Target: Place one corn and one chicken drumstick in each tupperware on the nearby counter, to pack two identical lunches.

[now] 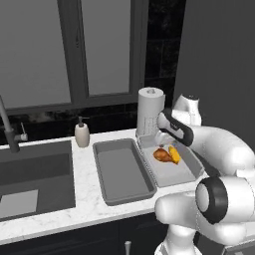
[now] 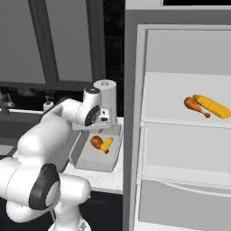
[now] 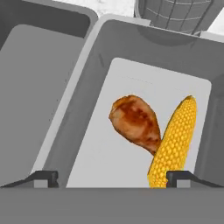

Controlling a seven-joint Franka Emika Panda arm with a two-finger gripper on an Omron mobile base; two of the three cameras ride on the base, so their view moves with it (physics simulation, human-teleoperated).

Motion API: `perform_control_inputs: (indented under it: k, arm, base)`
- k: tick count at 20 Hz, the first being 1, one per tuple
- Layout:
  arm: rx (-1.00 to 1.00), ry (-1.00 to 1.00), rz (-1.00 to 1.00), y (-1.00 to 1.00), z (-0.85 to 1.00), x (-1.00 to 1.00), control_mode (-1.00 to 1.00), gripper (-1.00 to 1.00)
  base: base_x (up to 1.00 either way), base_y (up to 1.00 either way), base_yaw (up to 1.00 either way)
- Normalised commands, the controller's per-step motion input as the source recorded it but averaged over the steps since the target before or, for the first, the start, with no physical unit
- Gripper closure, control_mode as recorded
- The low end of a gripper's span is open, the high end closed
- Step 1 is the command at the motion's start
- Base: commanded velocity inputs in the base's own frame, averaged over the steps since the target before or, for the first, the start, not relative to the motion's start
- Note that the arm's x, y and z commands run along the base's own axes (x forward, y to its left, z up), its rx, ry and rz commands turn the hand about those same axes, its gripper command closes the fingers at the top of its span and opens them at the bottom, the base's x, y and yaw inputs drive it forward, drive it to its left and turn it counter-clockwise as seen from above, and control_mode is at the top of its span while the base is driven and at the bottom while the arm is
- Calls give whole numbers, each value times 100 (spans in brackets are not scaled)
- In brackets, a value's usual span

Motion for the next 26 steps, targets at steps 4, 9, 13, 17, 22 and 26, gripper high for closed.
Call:
perform_control_inputs:
  k: [4,9,13,17,22,26]
  arm:
    - [-6,1,0,36,41,-100,-100,-100]
    - [-18,7,0,40,2,-100,-100,-100]
    - [-12,13,-5,28,4,-96,-100,-100]
    - [6,17,-13,-3,63,-86,-100,-100]
    - [22,5,-16,-7,83,-81,-100,-100]
    - [6,0,-11,0,28,-100,-100,-100]
  base:
    - [0,0,0]
    - [0,0,0]
    - [0,0,0]
    - [0,0,0]
    - [0,0,0]
    - [0,0,0]
